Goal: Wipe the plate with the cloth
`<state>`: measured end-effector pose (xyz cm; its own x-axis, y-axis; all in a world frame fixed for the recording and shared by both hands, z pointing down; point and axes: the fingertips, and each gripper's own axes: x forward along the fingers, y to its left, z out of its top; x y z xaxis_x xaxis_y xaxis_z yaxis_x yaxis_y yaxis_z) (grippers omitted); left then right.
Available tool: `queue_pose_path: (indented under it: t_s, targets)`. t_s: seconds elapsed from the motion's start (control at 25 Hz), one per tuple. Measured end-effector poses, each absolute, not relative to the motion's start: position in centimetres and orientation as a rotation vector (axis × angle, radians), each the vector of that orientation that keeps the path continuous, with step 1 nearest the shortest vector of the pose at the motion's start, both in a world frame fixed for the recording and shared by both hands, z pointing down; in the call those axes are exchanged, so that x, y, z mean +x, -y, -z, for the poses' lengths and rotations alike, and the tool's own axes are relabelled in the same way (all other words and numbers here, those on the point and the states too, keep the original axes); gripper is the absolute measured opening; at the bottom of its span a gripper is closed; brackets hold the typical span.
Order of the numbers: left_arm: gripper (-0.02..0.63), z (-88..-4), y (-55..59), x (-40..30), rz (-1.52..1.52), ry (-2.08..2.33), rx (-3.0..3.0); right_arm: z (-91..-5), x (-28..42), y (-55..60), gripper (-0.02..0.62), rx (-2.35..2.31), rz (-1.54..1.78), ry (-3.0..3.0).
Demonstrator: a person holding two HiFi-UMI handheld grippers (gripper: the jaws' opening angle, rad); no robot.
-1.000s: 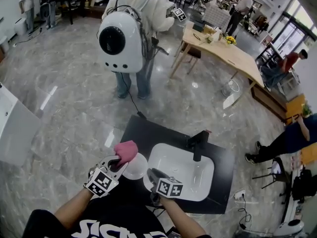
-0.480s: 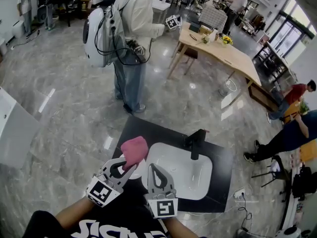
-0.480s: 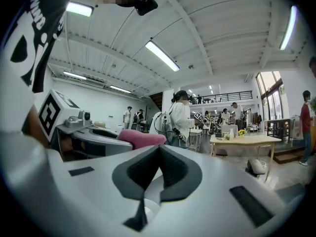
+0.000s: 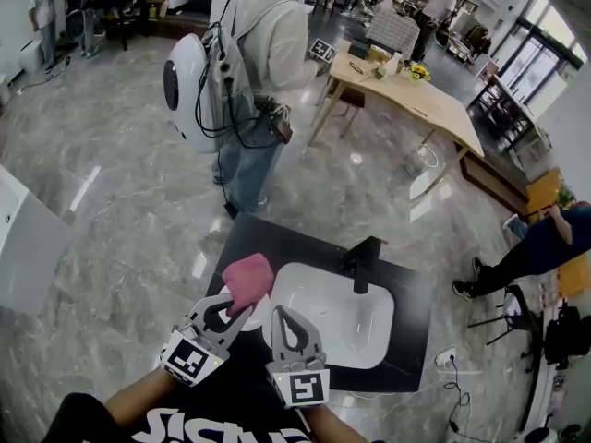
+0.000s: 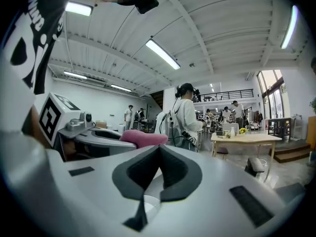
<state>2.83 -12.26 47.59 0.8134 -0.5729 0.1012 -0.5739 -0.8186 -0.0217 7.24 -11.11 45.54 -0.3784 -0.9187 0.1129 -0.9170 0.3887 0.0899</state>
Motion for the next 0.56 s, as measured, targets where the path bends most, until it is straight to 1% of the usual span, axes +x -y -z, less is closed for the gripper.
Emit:
queue_pose_path:
  t_s: [0.56]
  targets:
    - [0.052,-46.4,12.3,2.7,-0.145,0.950,2.994,-46.0,7.8,11.2,0.020,1.682,-0.002,2.480]
